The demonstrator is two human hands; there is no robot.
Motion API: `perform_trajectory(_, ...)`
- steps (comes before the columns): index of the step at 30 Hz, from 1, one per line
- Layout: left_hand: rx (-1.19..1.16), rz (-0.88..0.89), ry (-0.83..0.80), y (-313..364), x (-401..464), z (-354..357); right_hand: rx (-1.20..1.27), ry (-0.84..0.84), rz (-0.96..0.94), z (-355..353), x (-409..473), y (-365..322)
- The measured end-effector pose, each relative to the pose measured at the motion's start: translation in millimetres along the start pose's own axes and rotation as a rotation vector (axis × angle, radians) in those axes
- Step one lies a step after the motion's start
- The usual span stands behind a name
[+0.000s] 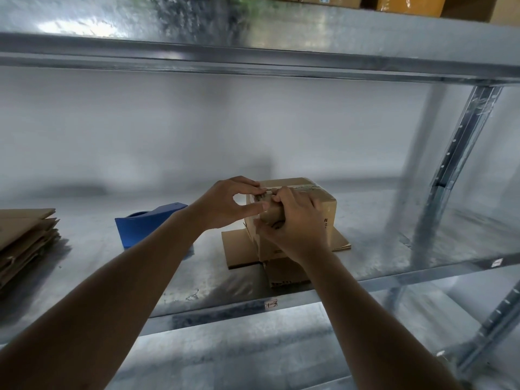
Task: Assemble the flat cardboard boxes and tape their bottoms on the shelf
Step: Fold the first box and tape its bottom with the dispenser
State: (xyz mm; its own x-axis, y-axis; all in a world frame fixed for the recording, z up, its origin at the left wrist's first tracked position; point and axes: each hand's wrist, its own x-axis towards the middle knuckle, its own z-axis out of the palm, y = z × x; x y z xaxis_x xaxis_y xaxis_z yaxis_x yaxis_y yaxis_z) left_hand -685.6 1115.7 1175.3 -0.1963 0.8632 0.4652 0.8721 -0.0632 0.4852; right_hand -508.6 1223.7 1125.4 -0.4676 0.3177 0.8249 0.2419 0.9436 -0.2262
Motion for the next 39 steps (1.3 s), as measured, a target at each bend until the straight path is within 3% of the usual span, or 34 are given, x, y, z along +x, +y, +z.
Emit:
perform_trajectory(5, -0.010, -0.001, -0.055, -0.1, -0.8, -4.2, -0.049, 0.050, 0.045, 8.1, 1.9, -8.0)
perform_trajectory(16, 0.033, -0.031, -0.128, 2.4, 9.0, -12.8, 0.004, -0.012, -0.010, 2.5, 5.1, -4.3)
perform_trajectory(28, -0.037, -0.039, -0.111, 0.9, 2.5, -6.4, 0.323, -0.085, -0.044, -11.3, 16.3, 14.8)
perform_trajectory(34, 0.003, 0.006, -0.089, -6.4, 7.0, -6.9, -0.063, -0.205, 0.049, -19.3, 11.6, -12.4)
perform_trajectory(39, 0.007, -0.046, -0.012, -19.4, 13.4, -7.7, 0.089, -0.146, 0.081, -22.5, 13.8, -22.2)
